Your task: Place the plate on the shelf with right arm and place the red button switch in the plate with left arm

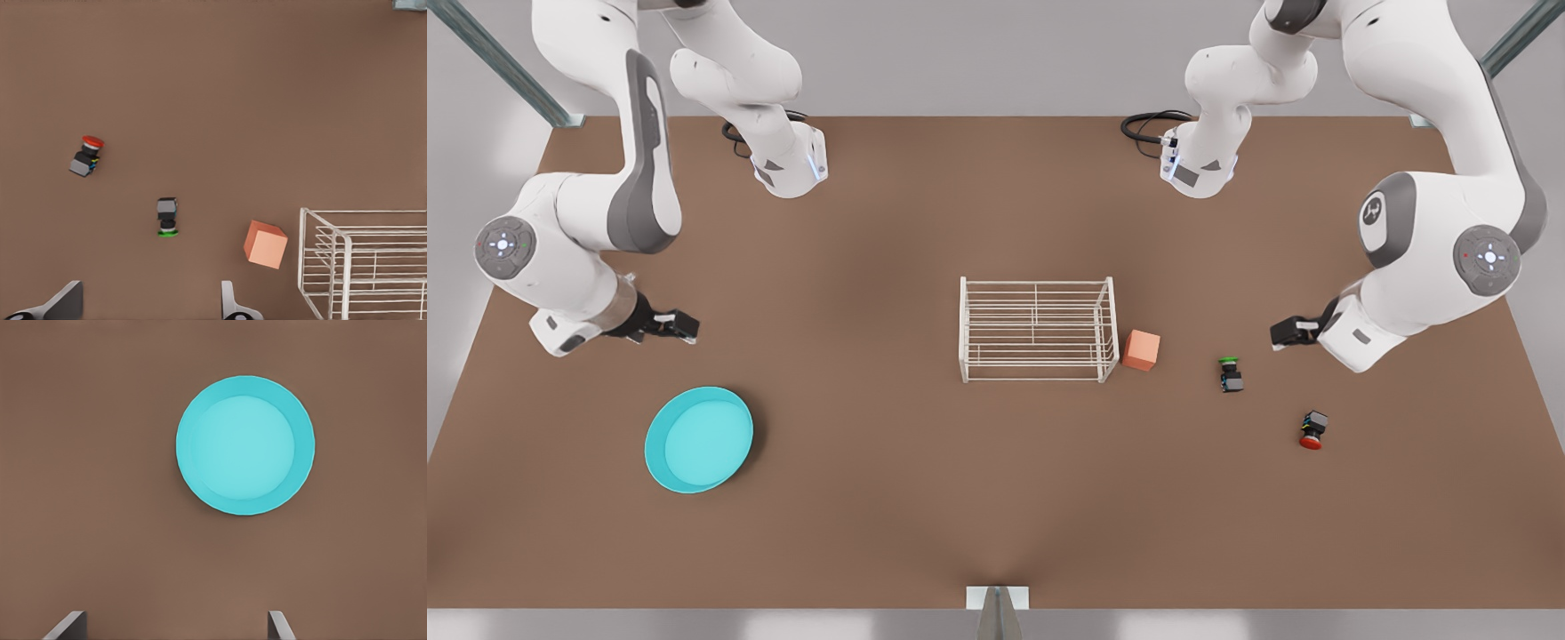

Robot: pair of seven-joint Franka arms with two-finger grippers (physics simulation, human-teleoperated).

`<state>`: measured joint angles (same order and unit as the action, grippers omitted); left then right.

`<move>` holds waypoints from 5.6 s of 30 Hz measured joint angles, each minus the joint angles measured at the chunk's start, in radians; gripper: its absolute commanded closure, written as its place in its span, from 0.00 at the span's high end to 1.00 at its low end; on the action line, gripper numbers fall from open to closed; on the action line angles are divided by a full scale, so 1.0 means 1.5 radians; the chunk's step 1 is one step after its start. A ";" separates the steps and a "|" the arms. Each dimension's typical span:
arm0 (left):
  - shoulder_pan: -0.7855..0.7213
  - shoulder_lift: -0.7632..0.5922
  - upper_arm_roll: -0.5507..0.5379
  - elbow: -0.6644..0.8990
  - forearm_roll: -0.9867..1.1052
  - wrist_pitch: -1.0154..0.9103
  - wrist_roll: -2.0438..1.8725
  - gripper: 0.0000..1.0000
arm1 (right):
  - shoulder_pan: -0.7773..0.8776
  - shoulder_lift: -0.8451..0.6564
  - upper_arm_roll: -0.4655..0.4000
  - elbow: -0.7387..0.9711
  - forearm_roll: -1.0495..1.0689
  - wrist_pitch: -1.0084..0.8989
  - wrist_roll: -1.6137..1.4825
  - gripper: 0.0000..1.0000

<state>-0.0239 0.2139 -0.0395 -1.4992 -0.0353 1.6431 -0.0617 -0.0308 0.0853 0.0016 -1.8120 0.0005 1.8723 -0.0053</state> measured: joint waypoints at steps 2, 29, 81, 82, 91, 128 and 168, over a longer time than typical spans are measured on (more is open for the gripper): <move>-0.002 0.000 -0.001 0.005 0.000 0.009 0.004 1.00 | -0.001 0.020 0.000 0.023 0.000 0.013 0.001 1.00; -0.006 -0.001 0.003 -0.029 0.038 0.015 0.033 1.00 | -0.096 0.483 -0.097 0.375 0.154 0.011 -0.181 1.00; -0.006 -0.020 -0.020 -0.058 0.057 0.006 0.033 1.00 | -0.145 0.604 -0.063 0.427 0.185 0.084 -0.306 0.27; -0.006 -0.020 -0.020 -0.062 0.057 0.009 0.034 1.00 | -0.145 0.603 -0.063 0.427 0.186 0.082 -0.307 0.24; -0.017 -0.046 -0.027 -0.070 0.057 0.003 0.041 1.00 | -0.144 0.568 -0.065 0.427 0.211 0.033 -0.312 0.21; 0.196 0.238 -0.028 -0.128 0.078 0.409 0.378 1.00 | 0.078 0.311 0.094 0.241 0.362 -0.124 -0.264 0.23; 0.127 0.238 -0.031 -0.122 0.040 0.591 0.553 0.43 | 0.384 0.275 0.095 0.099 0.413 0.234 0.097 1.00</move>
<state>0.1669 0.5715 -0.0858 -1.6822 0.0248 2.5297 0.7681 0.5447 0.4973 0.1440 -1.6639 0.6205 2.2226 0.1405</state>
